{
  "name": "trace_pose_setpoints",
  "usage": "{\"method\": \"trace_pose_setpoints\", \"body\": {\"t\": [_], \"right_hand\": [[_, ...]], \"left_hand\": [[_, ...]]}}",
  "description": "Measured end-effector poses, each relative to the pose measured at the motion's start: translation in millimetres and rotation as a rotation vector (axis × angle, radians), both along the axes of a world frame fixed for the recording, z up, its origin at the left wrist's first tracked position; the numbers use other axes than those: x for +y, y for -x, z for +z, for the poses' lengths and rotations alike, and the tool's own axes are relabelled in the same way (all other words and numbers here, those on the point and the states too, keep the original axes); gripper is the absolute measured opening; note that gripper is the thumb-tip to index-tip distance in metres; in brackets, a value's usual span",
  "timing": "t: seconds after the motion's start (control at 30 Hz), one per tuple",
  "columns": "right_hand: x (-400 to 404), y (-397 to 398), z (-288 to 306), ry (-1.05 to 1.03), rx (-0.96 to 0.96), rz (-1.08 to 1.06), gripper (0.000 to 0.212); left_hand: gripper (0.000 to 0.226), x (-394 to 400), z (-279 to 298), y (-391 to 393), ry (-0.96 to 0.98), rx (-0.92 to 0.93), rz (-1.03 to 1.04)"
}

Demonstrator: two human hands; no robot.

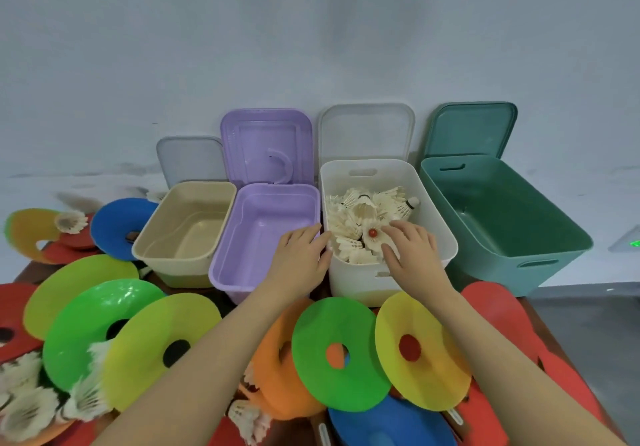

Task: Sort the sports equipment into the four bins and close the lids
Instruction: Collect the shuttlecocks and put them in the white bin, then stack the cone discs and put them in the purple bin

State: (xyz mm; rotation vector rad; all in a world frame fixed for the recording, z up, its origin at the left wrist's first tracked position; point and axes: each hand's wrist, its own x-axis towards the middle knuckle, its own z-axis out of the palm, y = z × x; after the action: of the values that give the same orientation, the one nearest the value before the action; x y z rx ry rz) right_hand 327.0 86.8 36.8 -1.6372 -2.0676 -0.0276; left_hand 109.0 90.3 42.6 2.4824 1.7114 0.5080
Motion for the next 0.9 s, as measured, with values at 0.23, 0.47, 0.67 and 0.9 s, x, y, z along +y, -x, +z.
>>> {"method": "trace_pose_setpoints", "body": {"t": [0.23,0.47,0.67,0.9], "right_hand": [[-62.3,8.8,-11.1,-0.027,0.187,-0.047,0.030],[-126.5,-37.3,-44.7,0.120,0.148,-0.199,0.026],[-133.1,-81.9,-70.0,0.328,0.116,-0.360,0.049],[-119.3,-121.9,-106.7,0.417,-0.023,-0.204,0.057]], "left_hand": [[0.057,-47.2,-12.9,6.2,-0.019,-0.076,-0.053],[0.040,-89.6,-35.8,-22.2,0.032,-0.108,-0.105],[0.048,-107.4,-52.4,-62.9,0.178,-0.056,-0.092],[0.064,-99.6,-78.5,-109.1,0.364,0.084,0.078]]}}
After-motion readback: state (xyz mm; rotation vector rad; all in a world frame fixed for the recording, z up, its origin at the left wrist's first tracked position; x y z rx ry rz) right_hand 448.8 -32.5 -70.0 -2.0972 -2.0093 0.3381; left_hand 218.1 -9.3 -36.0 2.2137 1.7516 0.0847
